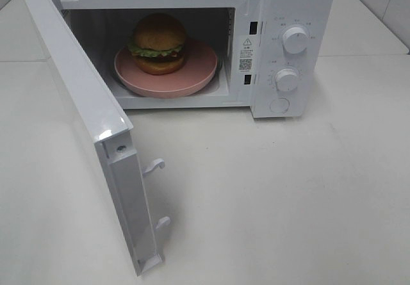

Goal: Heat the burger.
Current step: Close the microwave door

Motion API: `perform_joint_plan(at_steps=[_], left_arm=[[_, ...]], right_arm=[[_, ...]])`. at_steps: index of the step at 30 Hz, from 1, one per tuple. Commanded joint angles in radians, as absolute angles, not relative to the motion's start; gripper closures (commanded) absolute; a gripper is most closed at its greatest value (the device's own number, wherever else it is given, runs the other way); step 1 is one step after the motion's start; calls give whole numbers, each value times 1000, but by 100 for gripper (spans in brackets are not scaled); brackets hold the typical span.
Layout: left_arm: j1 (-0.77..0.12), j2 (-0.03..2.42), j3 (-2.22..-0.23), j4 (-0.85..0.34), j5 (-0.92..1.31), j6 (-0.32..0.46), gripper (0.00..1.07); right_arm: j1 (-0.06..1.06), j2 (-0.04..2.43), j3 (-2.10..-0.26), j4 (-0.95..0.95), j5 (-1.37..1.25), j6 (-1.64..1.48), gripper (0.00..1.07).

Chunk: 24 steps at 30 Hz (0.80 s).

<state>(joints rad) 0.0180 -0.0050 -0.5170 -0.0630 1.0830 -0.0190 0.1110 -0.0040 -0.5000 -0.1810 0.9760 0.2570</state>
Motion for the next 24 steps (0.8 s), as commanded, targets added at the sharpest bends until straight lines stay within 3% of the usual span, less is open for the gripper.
perform_joint_plan(at_steps=[1,24], left_arm=[[20,-9,-517,-64,1069,-21,6],[20,-9,-517,-64,1069,-21,6]], right_arm=[[105,-30,-496,-179,970,256,31],[105,-30,-496,-179,970,256,31]])
